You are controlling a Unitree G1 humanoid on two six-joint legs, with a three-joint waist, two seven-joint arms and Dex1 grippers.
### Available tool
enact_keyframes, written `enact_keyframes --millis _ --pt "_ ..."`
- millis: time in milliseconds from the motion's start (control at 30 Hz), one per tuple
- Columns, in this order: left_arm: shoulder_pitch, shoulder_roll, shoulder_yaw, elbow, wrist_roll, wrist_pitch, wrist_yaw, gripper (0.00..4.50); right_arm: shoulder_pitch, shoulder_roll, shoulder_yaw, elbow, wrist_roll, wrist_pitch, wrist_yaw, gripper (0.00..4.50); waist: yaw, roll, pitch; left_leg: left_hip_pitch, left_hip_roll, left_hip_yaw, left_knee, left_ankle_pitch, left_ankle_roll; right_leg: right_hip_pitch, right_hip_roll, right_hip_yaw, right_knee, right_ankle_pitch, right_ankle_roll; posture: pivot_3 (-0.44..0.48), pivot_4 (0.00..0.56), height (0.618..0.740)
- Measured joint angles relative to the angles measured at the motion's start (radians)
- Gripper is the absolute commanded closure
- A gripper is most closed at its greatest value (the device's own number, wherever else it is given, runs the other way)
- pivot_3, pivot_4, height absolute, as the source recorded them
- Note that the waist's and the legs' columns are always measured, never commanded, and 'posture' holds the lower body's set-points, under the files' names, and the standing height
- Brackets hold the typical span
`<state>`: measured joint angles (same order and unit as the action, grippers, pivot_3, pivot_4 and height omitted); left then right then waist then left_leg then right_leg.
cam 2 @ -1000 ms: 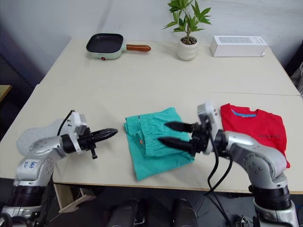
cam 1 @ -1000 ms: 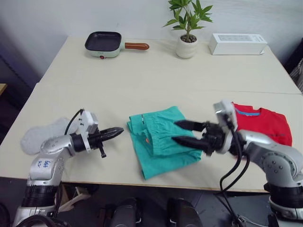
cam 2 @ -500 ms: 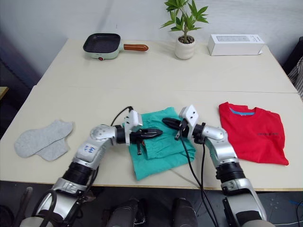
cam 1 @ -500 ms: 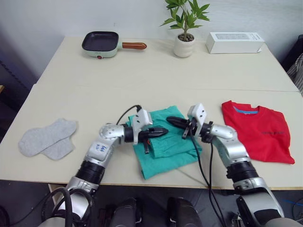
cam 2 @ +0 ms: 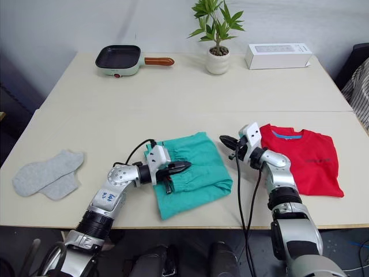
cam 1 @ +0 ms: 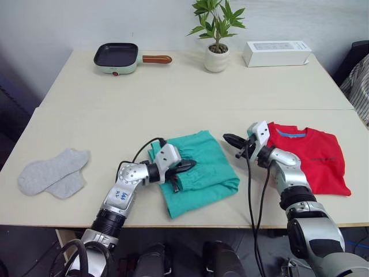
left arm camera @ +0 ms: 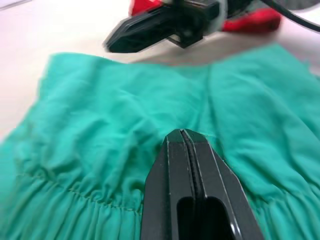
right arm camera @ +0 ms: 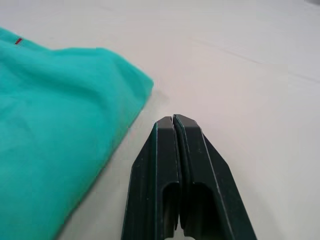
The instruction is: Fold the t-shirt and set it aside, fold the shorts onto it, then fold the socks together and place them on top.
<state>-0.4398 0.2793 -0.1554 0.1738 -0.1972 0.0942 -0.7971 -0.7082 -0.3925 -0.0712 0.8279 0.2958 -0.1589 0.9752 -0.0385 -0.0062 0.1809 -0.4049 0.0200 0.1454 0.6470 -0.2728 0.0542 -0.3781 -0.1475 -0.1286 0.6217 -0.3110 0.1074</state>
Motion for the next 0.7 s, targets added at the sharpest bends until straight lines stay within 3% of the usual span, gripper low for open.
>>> enact_keyframes --millis 167,400,567,700 --pt "-0.121 0.009 0.063 -0.053 -0.093 0.110 -0.016 4.50 0.136 -0.001 -0.012 -0.323 0.115 0.123 0.130 4.46 0.012 0.001 0.000 -0.001 -0.001 -0.001 0.001 0.000 0.002 0.002 0.000 -0.001 0.001 0.000 0.001 0.000 0.150 0.740" --pt "-0.104 0.011 -0.030 0.056 0.002 0.133 -0.021 4.50 0.375 -0.026 0.086 -0.562 0.074 0.168 0.171 4.46 0.015 0.000 0.001 -0.002 -0.005 0.000 0.001 -0.001 0.005 0.002 -0.002 -0.001 -0.002 0.001 0.003 0.000 0.150 0.740" --pt "-0.098 0.001 -0.041 0.087 0.043 0.074 -0.002 4.50 0.483 -0.128 0.101 -0.730 0.088 0.198 0.220 4.46 0.020 0.000 0.001 -0.001 -0.003 -0.001 0.001 -0.004 -0.001 0.002 -0.002 0.000 -0.005 0.001 0.003 0.000 0.150 0.740" --pt "-0.076 0.016 -0.035 0.090 0.043 0.019 -0.027 4.50 0.502 -0.249 0.073 -0.828 0.203 0.393 0.273 3.51 0.021 0.000 0.001 -0.001 -0.003 -0.001 0.001 -0.004 -0.001 0.002 -0.003 0.000 -0.005 0.001 0.002 0.000 0.150 0.740"
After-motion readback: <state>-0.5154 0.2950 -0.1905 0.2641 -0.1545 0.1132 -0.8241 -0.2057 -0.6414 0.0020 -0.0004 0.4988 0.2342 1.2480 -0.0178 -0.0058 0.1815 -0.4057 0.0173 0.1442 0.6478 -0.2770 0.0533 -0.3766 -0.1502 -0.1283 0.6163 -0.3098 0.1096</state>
